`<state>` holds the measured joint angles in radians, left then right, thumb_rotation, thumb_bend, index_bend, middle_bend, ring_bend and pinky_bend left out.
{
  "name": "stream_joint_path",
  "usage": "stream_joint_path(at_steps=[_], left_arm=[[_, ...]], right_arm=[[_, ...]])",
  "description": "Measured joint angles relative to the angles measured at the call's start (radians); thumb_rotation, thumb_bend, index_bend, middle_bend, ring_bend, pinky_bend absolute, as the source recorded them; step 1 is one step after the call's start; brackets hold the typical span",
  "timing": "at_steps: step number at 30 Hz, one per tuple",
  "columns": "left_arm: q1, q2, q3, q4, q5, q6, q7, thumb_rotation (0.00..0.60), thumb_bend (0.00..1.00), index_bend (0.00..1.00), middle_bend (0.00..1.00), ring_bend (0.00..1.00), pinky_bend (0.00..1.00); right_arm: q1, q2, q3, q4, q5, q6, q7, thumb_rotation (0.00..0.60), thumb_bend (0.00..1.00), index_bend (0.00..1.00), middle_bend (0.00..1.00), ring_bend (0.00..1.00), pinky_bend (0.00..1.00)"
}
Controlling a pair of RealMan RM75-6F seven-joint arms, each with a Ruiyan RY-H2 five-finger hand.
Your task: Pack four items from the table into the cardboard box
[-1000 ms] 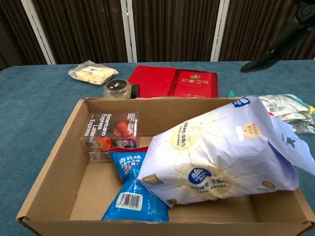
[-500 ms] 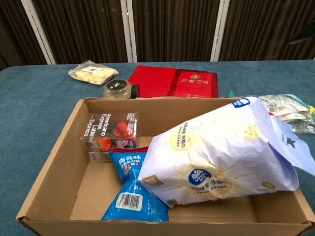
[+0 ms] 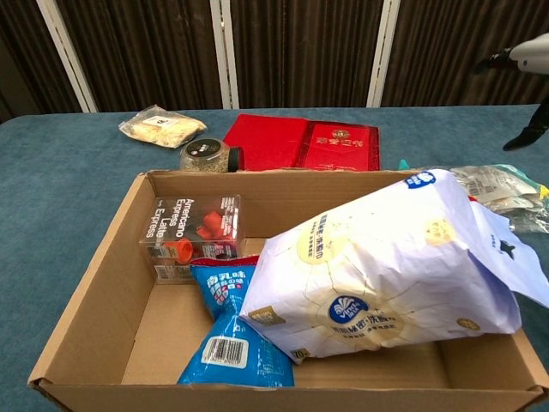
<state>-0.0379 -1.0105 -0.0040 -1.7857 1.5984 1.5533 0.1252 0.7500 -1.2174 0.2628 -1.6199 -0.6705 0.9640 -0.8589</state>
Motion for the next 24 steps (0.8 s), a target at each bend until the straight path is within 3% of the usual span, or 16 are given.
stream_joint_path(at_steps=[8, 24], left_arm=[[-0.003, -0.003, -0.003, 0.006, -0.013, -0.009, 0.001, 0.600, 0.03, 0.00, 0.00, 0.00, 0.00], [-0.007, -0.016, -0.009, 0.011, -0.025, -0.014, 0.025, 0.600, 0.02, 0.00, 0.00, 0.00, 0.00]], right_arm=[[0.037, -0.056, -0.061, 0.155, 0.045, -0.165, 0.088, 0.600, 0.01, 0.01, 0.00, 0.02, 0.20], [0.105, -0.184, -0.154, 0.440, 0.038, -0.369, 0.227, 0.600, 0.01, 0.04, 0.02, 0.04, 0.20]])
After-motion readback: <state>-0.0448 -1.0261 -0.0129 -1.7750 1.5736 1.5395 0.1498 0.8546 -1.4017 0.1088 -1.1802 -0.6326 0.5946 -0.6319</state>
